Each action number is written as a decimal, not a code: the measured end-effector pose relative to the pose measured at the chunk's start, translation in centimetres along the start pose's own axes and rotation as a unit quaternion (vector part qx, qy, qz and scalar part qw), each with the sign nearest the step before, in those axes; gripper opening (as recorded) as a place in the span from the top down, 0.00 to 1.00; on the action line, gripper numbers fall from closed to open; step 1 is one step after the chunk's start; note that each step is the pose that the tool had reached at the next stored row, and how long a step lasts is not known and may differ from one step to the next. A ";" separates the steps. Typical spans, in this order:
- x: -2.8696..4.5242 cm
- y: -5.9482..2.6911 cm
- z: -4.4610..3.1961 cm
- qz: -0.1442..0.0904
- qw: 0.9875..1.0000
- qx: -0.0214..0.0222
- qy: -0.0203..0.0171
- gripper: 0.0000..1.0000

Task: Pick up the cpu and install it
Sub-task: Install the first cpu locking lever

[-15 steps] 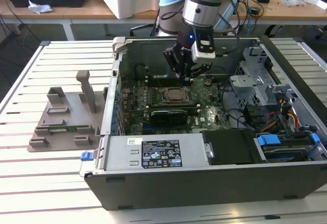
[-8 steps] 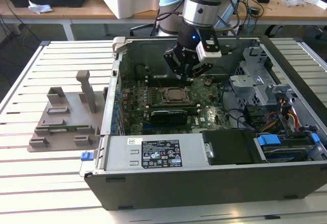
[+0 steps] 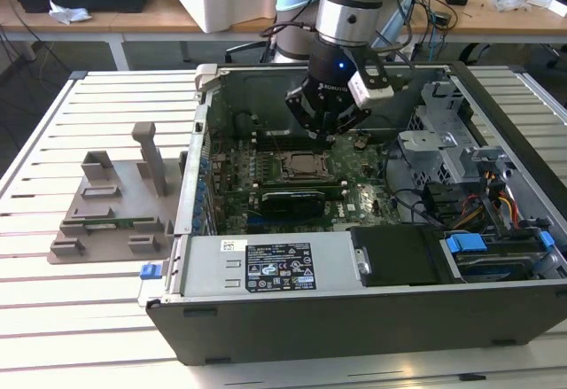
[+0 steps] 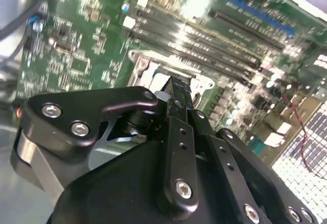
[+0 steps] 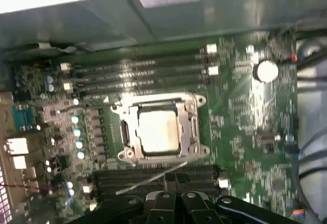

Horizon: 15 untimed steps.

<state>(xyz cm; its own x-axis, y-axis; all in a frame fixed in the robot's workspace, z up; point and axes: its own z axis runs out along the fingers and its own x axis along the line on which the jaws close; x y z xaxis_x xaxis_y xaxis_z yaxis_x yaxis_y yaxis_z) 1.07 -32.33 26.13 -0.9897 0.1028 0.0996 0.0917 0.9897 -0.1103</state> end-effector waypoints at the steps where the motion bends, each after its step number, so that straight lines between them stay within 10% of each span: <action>1: 0.00 0.00 0.00 -0.007 1.000 -0.018 0.001 0.89; 2: 0.00 0.00 0.00 -0.012 0.999 -0.032 0.002 0.89; 5: 0.00 0.00 0.00 -0.025 0.998 -0.056 0.003 0.89; 13: 0.01 0.00 0.00 -0.081 0.995 -0.053 0.001 0.89; 15: 0.01 0.00 0.03 -0.080 0.995 -0.054 -0.013 0.89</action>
<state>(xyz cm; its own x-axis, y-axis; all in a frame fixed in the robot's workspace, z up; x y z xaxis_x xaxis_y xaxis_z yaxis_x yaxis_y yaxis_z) 1.05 -32.33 26.10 -0.9950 -0.0584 0.0815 -0.0577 0.9983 0.0116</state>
